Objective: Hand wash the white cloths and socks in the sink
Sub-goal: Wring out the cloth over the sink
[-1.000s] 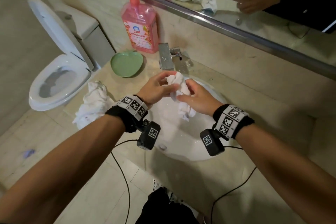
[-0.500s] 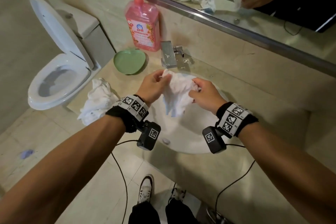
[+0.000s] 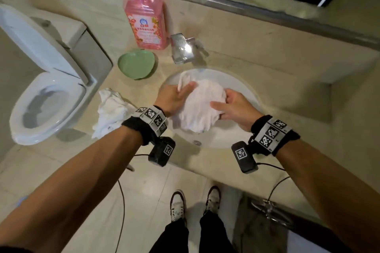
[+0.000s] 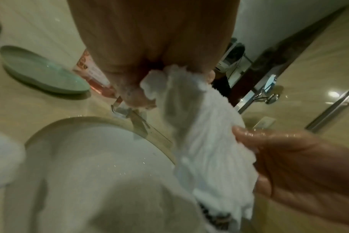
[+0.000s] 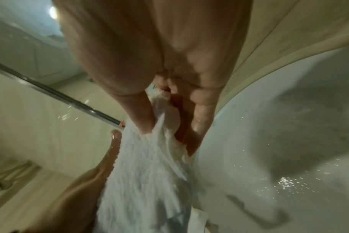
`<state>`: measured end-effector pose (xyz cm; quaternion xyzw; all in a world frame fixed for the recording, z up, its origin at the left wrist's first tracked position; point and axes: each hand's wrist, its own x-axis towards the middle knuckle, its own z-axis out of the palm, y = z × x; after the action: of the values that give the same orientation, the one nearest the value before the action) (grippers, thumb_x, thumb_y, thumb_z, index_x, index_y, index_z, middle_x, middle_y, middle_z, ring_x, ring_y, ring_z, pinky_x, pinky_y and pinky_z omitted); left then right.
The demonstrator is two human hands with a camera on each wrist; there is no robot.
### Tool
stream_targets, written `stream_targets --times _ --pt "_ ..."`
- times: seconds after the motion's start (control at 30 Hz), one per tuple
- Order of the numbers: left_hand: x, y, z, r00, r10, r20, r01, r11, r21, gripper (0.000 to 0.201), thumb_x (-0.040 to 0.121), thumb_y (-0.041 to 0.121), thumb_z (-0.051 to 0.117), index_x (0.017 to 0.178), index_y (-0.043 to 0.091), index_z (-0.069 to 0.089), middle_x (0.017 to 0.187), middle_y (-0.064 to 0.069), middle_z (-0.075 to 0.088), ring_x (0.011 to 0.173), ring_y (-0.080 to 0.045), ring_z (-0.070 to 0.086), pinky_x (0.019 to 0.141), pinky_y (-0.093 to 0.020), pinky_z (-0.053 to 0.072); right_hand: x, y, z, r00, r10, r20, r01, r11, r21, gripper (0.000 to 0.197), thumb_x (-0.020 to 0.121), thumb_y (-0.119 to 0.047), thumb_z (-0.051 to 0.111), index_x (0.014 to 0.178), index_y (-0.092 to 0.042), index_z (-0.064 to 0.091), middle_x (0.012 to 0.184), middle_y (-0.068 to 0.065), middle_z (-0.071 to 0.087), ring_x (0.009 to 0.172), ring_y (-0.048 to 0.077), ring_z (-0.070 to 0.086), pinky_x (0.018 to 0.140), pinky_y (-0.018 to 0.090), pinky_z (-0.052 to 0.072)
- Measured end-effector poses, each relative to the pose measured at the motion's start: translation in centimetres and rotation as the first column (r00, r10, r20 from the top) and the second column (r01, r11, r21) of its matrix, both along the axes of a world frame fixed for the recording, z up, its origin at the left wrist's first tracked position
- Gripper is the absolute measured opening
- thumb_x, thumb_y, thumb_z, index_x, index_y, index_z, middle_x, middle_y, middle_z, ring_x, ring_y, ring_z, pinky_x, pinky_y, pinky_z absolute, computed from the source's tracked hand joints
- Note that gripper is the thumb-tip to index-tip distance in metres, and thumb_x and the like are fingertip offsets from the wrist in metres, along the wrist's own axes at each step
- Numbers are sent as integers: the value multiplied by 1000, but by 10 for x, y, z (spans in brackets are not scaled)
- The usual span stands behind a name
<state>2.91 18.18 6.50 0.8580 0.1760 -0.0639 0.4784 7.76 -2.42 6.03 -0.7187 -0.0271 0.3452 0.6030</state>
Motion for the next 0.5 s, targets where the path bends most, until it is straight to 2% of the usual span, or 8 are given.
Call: stream_targets --times 0.1,0.17,0.2,0.23,0.3,0.37,0.43,0.5 --pt "-6 -16 2 981 -171 -88 158 977 -144 50 89 55 62 101 8 70 70 -5 64 63 -20 56 58 -29 44 -13 -27 2 991 -100 -85 101 995 18 23 94 2 61 107 -16 58 108 4 72 92 21 74 74 39 62" --pt "-9 -30 -6 944 -296 -143 217 887 -407 34 85 28 77 112 10 68 96 -11 72 84 -23 64 74 -31 50 -20 -57 2 981 -142 -134 139 990 -32 24 95 3 57 110 -16 57 111 6 70 94 23 71 72 40 60" --pt "-11 -40 -12 928 -341 -151 222 831 -510 27 85 15 76 109 8 66 99 -11 72 88 -23 65 78 -31 52 -24 -77 3 977 -148 -151 141 988 -57 27 95 2 56 115 -16 57 113 8 70 95 25 71 69 39 59" --pt "-14 -53 -19 919 -360 -160 212 794 -570 16 87 6 72 101 9 65 90 -6 71 83 -19 65 74 -26 55 -28 -98 2 977 -147 -153 136 987 -81 32 95 2 57 121 -15 57 114 10 70 94 26 71 64 37 58" --pt "-18 -89 -36 907 -364 -210 176 784 -596 17 90 -1 65 84 13 58 72 2 58 67 -13 58 64 -22 55 -39 -140 -2 982 -144 -120 128 983 -134 40 93 0 61 129 -18 57 116 10 71 94 27 72 59 35 58" --pt "-22 -131 -56 884 -379 -273 174 809 -561 22 92 2 64 78 14 52 69 -1 47 58 -13 51 58 -24 52 -51 -177 -15 985 -147 -86 121 960 -253 42 92 0 64 128 -21 58 120 8 70 102 29 71 71 42 61" --pt "-25 -166 -77 849 -422 -320 245 849 -469 15 90 10 70 85 12 56 71 -5 55 52 -15 52 61 -31 52 -63 -204 -37 982 -165 -92 114 908 -403 45 92 -2 64 133 -19 54 122 10 68 103 31 70 82 53 60" --pt "-28 -193 -96 812 -443 -380 289 871 -397 22 86 20 76 98 9 61 81 -8 69 55 -16 61 70 -34 57 -73 -225 -60 977 -192 -94 116 847 -519 48 91 -7 67 136 -14 51 119 10 66 101 31 69 82 55 60"
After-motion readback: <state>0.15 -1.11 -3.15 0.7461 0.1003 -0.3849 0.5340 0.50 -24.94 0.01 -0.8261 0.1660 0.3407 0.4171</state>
